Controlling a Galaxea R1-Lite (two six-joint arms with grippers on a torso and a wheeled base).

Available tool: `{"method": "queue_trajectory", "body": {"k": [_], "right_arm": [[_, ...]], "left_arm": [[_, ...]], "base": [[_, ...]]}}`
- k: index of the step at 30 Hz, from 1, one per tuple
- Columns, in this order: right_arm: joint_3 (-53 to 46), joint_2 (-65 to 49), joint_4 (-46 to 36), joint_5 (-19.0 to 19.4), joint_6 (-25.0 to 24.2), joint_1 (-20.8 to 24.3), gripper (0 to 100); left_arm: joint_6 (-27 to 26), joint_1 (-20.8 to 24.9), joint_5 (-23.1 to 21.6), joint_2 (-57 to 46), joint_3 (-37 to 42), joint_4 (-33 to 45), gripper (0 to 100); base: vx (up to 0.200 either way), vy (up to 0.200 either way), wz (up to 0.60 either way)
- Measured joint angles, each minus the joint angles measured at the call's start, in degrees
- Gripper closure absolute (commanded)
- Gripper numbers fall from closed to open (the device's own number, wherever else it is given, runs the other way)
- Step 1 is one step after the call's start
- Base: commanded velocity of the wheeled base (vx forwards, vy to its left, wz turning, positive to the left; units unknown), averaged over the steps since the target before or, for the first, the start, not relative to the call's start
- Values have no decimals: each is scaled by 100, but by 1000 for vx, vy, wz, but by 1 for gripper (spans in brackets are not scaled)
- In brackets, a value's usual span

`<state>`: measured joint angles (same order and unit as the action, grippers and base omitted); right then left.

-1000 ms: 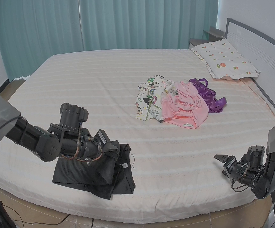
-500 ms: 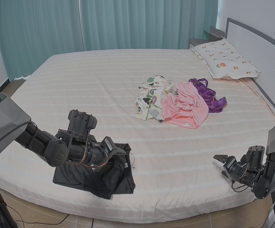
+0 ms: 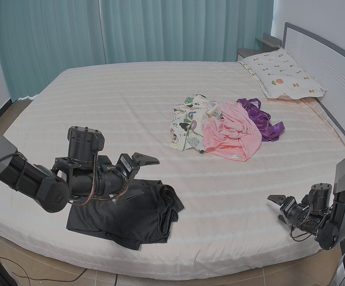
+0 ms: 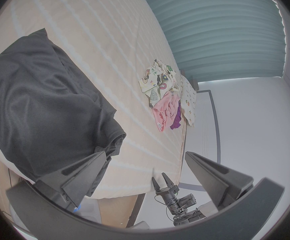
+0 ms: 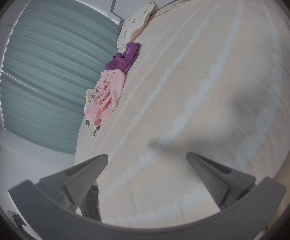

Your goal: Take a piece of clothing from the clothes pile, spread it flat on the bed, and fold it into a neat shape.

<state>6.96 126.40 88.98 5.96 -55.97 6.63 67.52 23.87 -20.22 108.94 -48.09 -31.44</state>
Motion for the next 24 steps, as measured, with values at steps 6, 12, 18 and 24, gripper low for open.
{"method": "queue_trajectory", "body": {"k": [6,12,18,24], "right_arm": [[-27,5,2,0,-2,4,0],[-55,0,0,-6,-2,4,0],[-71,-13,0,-9,-2,4,0],[-74,-16,0,-9,-2,11,0]], "left_arm": [[5,-304,-27,-218,323,-17,0],[-28,-673,-13,-411,697,18,0],[-44,-850,74,-478,907,24,0],[-44,-926,116,-475,918,33,0]], "base": [[0,0,0],[-100,0,0],[0,0,0],[0,0,0]]}}
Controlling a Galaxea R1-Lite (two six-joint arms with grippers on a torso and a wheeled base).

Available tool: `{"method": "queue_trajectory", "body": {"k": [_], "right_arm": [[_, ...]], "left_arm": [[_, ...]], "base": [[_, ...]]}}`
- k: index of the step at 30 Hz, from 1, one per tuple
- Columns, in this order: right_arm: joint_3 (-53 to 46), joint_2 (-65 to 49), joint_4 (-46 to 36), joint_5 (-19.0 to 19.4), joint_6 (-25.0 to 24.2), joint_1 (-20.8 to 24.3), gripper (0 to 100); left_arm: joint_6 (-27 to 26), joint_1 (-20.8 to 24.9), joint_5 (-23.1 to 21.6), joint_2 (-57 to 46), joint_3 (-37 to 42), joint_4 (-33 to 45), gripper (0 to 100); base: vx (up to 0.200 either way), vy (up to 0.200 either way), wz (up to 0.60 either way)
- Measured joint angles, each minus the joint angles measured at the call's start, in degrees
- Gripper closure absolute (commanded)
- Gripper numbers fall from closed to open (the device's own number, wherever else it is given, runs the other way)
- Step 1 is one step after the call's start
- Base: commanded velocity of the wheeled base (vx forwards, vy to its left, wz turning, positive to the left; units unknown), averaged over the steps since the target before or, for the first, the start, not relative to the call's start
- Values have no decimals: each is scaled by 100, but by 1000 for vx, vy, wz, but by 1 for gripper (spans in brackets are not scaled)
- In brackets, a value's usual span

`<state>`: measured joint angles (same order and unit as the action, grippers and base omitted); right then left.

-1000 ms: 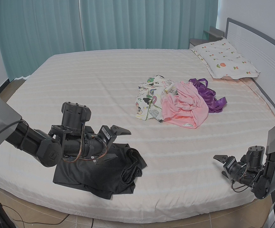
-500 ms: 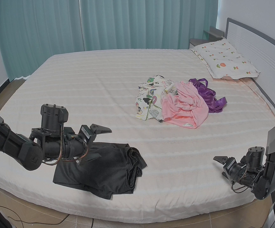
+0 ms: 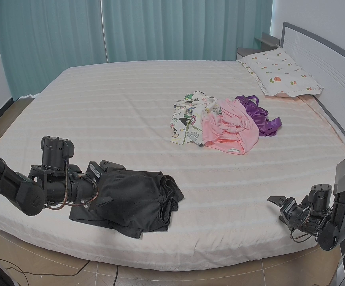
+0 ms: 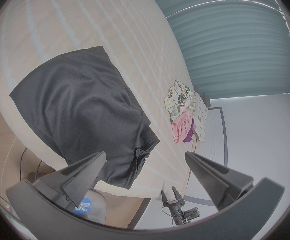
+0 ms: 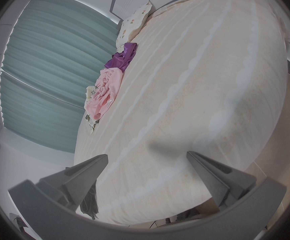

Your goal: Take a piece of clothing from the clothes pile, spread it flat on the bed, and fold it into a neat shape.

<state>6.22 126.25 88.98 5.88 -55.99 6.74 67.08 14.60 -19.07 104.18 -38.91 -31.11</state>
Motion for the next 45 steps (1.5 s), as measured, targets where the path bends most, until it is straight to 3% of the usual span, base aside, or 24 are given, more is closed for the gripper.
{"method": "queue_trajectory", "body": {"k": [6,11,25,30,35,40,45], "right_arm": [[0,-1,-2,-2,11,0,0],[4,-9,-2,-29,46,61,0],[37,-185,-2,-77,100,458,0],[54,-271,-2,-121,134,858,0],[138,-423,-55,-183,524,1357,0],[419,-591,-822,-323,807,1848,0],[1029,-666,-1757,-788,1102,2181,0]], "left_arm": [[-88,-188,-22,0,74,-52,0],[-145,-618,-69,-10,66,-59,0],[-121,-1023,-268,-178,236,-20,0],[-134,-1329,-814,-182,280,-55,0],[-154,-1584,-986,-151,282,-66,0],[-161,-1710,-1024,-63,276,-90,0],[-162,-1771,-1129,34,273,-171,0]], "base": [[0,133,0],[0,200,0],[0,200,0],[0,200,0],[0,200,0],[0,200,0],[0,40,0]]}}
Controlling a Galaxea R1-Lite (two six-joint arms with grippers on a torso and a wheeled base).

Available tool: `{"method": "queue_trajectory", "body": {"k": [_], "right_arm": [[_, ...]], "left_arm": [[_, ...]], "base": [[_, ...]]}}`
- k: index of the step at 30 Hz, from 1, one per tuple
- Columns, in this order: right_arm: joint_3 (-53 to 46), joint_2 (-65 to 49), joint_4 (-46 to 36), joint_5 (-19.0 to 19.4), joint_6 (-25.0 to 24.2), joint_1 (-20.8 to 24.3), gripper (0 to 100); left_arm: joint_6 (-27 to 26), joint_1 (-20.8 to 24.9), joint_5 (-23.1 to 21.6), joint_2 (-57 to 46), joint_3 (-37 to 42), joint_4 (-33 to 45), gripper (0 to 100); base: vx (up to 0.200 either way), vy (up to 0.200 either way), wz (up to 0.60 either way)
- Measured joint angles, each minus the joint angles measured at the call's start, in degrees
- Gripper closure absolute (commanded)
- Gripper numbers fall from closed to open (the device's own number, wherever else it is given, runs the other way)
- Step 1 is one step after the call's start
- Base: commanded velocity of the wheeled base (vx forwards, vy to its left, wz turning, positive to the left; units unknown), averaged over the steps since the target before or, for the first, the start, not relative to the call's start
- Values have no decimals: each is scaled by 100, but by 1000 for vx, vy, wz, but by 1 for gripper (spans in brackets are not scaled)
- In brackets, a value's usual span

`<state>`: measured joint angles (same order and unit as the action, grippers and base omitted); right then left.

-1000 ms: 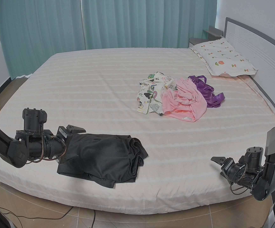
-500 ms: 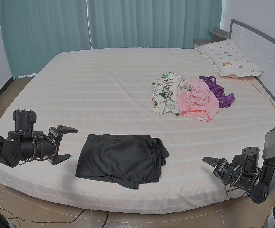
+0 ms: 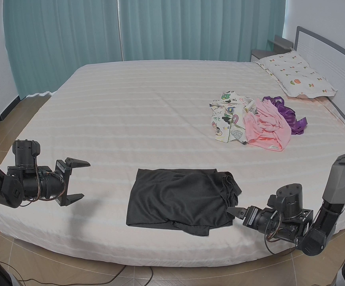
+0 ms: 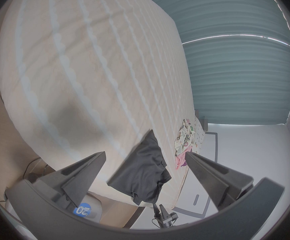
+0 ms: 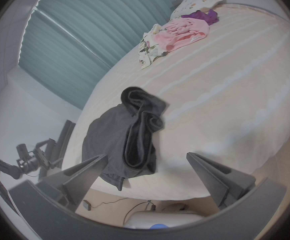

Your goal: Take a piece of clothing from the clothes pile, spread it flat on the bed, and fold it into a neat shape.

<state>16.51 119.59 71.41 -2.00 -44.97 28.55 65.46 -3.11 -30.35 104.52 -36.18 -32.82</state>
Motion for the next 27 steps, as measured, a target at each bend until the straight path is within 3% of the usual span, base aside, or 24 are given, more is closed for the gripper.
{"method": "queue_trajectory", "body": {"k": [5,12,13,27], "right_arm": [[527,-22,-627,-210,332,151,0],[703,-7,-852,-245,404,152,0],[684,-18,-885,-251,411,121,100],[372,-179,-1240,-249,655,-271,100]], "left_arm": [[-10,-24,-62,74,22,-38,0],[-18,-30,-71,132,24,-51,0],[-18,-28,-71,138,24,-49,0],[-21,-28,-68,154,30,-46,0]], "base": [[0,0,0],[0,0,0],[0,0,0],[0,0,0]]}}
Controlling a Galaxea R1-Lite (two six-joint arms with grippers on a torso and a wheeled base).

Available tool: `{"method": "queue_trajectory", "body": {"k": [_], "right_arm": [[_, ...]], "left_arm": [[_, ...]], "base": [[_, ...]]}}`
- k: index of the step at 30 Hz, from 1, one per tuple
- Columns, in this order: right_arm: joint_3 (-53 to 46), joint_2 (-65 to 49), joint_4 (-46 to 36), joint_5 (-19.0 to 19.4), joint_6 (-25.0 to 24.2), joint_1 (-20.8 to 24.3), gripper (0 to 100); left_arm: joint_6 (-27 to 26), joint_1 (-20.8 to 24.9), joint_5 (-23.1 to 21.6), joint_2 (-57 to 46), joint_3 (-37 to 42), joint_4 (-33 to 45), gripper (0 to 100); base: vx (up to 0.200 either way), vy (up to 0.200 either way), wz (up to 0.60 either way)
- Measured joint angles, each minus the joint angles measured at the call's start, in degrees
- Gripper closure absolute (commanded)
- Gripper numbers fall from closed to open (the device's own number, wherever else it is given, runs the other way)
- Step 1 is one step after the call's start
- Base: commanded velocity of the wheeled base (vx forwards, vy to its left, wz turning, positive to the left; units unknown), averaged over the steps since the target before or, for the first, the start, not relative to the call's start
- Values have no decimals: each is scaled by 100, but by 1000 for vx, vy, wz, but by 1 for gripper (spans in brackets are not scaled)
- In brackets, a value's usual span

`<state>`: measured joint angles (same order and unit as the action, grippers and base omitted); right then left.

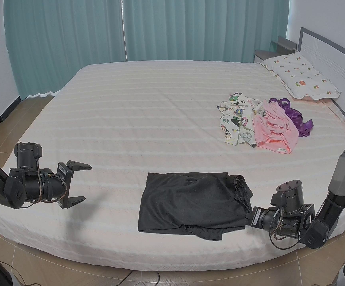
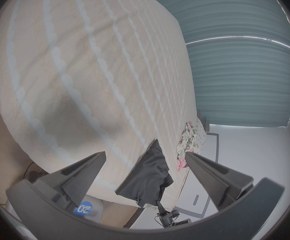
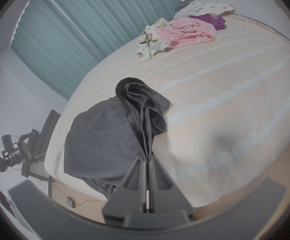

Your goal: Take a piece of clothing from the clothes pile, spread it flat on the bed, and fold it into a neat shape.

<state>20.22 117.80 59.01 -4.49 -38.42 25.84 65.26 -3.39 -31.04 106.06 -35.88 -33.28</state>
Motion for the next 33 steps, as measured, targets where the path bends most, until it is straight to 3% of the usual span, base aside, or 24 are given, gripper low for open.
{"method": "queue_trajectory", "body": {"k": [7,8,22,33], "right_arm": [[-243,-54,27,22,-5,-129,100],[-267,-51,29,24,-6,-137,0],[4,-462,-63,2,33,-372,0],[1643,-462,-1440,-11,74,-243,0]], "left_arm": [[-1,9,0,2,2,0,0],[0,9,0,4,2,0,0],[0,9,0,37,0,0,0],[0,12,0,55,0,0,0]], "base": [[0,0,0],[0,0,0],[0,0,0],[0,0,0]]}}
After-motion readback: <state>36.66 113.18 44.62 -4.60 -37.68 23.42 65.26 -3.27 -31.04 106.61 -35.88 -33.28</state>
